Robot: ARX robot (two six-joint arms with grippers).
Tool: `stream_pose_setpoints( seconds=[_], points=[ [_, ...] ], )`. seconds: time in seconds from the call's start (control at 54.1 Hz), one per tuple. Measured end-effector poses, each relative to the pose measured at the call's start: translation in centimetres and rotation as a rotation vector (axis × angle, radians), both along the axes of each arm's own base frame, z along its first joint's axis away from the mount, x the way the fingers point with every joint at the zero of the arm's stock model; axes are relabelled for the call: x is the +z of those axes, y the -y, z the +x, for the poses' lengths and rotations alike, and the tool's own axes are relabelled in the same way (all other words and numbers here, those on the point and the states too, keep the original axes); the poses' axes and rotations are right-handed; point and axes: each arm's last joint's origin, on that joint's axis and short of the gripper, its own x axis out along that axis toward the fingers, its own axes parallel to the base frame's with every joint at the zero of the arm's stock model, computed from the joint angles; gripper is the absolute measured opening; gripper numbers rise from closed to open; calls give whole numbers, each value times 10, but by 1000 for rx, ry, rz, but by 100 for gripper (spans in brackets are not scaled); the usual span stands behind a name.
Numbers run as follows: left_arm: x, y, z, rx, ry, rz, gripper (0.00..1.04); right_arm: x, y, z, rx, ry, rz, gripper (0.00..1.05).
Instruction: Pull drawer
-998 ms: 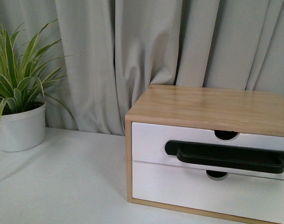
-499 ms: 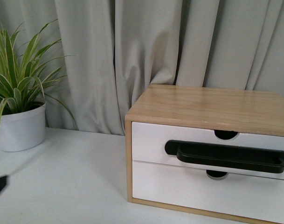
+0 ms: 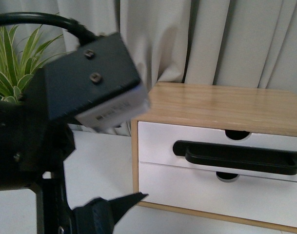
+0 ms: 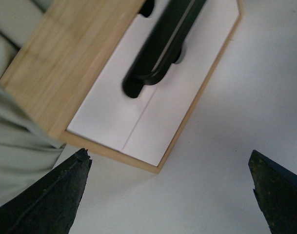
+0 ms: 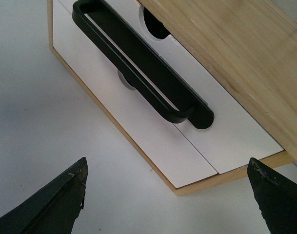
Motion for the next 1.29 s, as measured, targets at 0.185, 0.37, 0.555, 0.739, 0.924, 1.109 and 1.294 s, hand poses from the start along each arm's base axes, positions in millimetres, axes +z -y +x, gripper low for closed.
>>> stream_pose_setpoints(
  seconds=[0.185,0.37,0.555,0.739,0.924,1.109,1.294],
  points=[
    [8,24,17,-147,17,108,98,-1,4,8,103,-36,-99,96],
    [23,44,32,-213,25,124,98,-4,2,15,173,-59,-176,96],
    [24,63,48,-236,-23,170,98,-8,-2,21,225,-66,-241,96],
    [17,78,59,-244,-65,236,98,-14,-2,25,261,-88,-283,96],
    [11,88,69,-240,-73,267,98,-16,1,28,266,-86,-280,96],
    [1,91,80,-226,-92,313,98,-18,5,29,262,-83,-277,96],
    [4,94,85,-223,-89,313,98,-19,5,30,263,-83,-279,96]
  ],
)
